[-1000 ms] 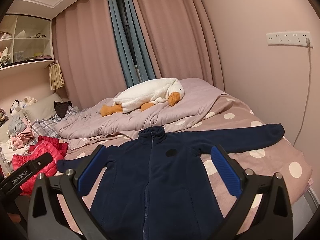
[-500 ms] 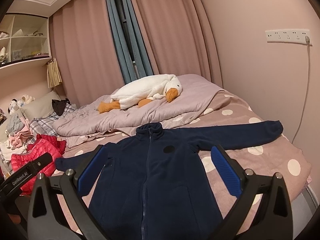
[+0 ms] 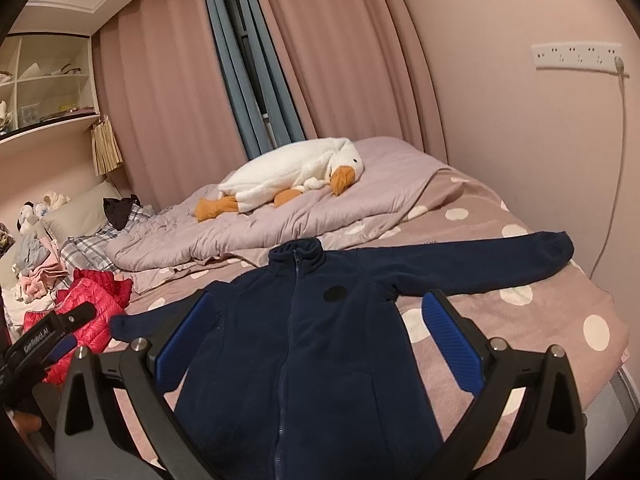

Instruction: Fold large clothes

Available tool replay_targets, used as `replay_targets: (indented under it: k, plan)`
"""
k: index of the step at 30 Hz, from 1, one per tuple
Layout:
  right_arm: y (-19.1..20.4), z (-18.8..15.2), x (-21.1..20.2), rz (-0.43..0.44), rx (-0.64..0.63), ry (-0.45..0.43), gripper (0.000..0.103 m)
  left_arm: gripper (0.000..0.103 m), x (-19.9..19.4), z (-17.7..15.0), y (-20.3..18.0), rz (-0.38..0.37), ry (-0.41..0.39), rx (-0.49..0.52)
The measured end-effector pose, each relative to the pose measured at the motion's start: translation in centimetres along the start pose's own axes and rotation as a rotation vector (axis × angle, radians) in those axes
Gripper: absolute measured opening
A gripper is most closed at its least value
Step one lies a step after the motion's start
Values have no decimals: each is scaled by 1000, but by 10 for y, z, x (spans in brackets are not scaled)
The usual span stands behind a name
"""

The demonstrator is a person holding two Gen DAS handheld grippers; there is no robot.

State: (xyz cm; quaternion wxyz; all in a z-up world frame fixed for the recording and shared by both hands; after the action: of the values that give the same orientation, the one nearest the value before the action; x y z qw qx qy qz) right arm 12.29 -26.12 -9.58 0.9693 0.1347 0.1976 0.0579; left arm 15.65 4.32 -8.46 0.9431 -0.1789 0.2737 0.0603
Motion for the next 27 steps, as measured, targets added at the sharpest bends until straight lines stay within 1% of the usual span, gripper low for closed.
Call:
replay_targets:
  k: [2,4,5,6,8,9,10,11,13,14,15,16,17,18,20,21,23,24,26,27]
  plan:
    - [-16,2,6,-7,27,-1,103,103,17,5,11,-19,9,-17]
    - [-43,6,14,-21,76,-15,103,103,38,14,31,-39,2,-55]
    - [-57,7,17,-30,97,-18,103,103,54,19,50,-20,-1,-90]
    - [-76,7,21,-51,125,-19,103,103,70,22,73,17,0,-122]
    - [-125,6,30,-115,198,-20,103,103,98,24,110,48,32,-173]
    - [-148,4,35,-144,235,-19,103,103,118,23,139,55,59,-237]
    - [-166,2,38,-166,269,-18,103,103,131,23,159,60,71,-288]
    - [-202,-6,46,-218,343,-15,103,103,145,22,181,62,79,-331]
    - [-242,-18,55,-291,428,-5,103,103,172,16,222,49,110,-423]
    - [-270,-30,62,-331,493,10,103,103,184,11,242,57,135,-502]
    - [-286,-36,68,-353,540,26,103,103,193,7,257,63,161,-569]
    - [-298,-41,73,-361,581,39,103,103,206,5,270,52,189,-622]
    - [-310,-45,80,-347,630,48,103,103,220,6,276,26,205,-624]
    - [-314,-45,86,-328,643,49,103,103,227,8,279,17,210,-612]
    - [-325,-42,104,-273,644,45,103,103,246,10,291,48,227,-615]
    - [-333,-45,114,-273,660,47,103,103,257,14,298,35,229,-639]
    - [-343,-55,129,-270,732,37,103,103,268,24,302,-10,200,-656]
    - [-348,-58,136,-257,766,32,103,103,274,31,304,-35,187,-662]
    - [-352,-63,150,-234,811,34,103,103,284,38,305,-76,184,-663]
    - [-356,-64,161,-199,837,25,103,102,289,41,307,-84,183,-663]
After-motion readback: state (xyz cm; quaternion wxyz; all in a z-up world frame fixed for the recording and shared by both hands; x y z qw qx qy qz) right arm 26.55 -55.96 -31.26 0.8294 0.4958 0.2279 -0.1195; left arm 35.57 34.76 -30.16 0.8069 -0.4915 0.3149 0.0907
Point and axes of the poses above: each gripper's, at about its wrist camera, not at the fingertips, and x roughly the way its jaws point, y to its left, z to its top, the point moved 9 cm from there along x, roughly the way its jaws point, and after that the axes turned 5 degrees about z, right-handed, at the moved point
